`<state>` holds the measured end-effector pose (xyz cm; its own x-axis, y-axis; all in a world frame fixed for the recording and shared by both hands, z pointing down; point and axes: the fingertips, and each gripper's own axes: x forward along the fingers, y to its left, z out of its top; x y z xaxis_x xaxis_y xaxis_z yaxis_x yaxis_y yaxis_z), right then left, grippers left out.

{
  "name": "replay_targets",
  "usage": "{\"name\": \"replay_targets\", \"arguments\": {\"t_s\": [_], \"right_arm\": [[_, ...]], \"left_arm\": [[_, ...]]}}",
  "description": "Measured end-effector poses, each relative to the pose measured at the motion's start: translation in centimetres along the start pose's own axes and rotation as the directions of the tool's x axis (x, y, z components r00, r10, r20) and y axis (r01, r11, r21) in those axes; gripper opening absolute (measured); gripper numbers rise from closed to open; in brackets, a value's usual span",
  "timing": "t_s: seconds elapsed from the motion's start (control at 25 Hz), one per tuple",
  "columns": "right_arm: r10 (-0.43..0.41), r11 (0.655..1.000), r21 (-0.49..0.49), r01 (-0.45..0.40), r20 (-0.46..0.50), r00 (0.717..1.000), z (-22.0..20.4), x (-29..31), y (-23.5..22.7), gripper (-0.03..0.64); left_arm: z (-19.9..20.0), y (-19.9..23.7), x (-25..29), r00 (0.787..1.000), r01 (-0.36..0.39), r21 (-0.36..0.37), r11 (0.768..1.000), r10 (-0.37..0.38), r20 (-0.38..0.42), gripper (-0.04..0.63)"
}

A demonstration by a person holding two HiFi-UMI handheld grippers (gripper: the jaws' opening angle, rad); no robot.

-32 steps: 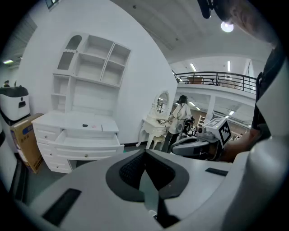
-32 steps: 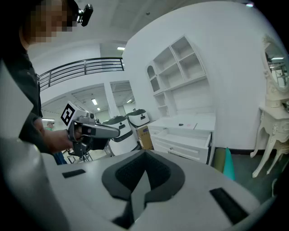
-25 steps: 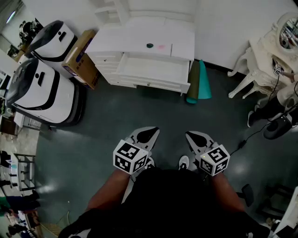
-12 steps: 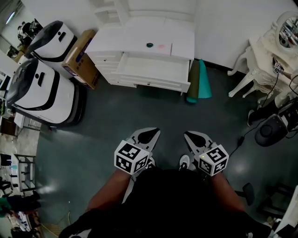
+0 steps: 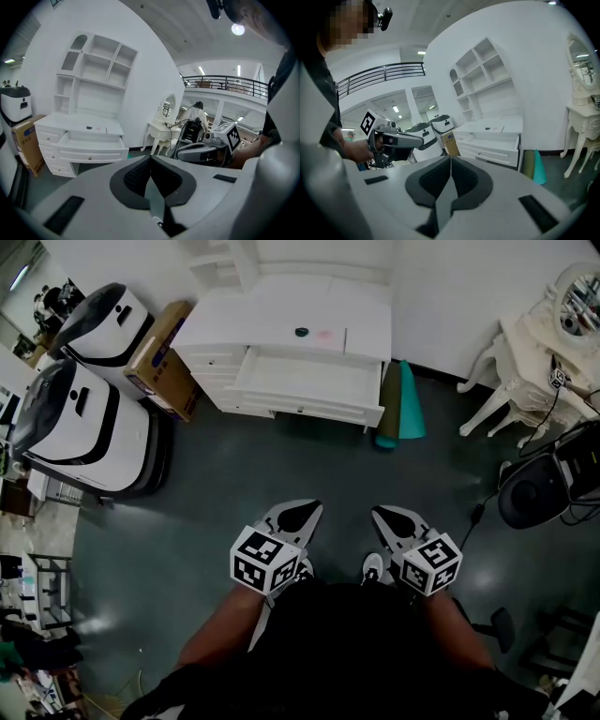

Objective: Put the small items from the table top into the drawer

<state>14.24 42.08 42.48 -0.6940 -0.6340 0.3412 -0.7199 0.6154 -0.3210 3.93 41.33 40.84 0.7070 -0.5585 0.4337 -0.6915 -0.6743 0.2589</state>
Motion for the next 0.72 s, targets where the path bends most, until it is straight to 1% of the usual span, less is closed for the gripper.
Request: {"name": "replay_targets", "arguments": {"t_s": [0.32, 0.72], "right_arm": [[-0.01, 1.0, -0.008, 0.009, -0.002, 1.0, -0.3, 0.9, 1.3, 0.026], [-0.072, 0.997, 0.011, 0.072, -0.001, 0.997, -0.2, 2.9, 2.2, 0.026]], "left_arm": [[-0.2, 0.9, -1.2, 1.0, 0.005, 0.005, 1.0, -0.005, 0.006, 0.003], [-0.6, 3.2, -2.9, 1.0, 0.016, 0.014, 1.0, -0.016, 0.003, 0.003]]}}
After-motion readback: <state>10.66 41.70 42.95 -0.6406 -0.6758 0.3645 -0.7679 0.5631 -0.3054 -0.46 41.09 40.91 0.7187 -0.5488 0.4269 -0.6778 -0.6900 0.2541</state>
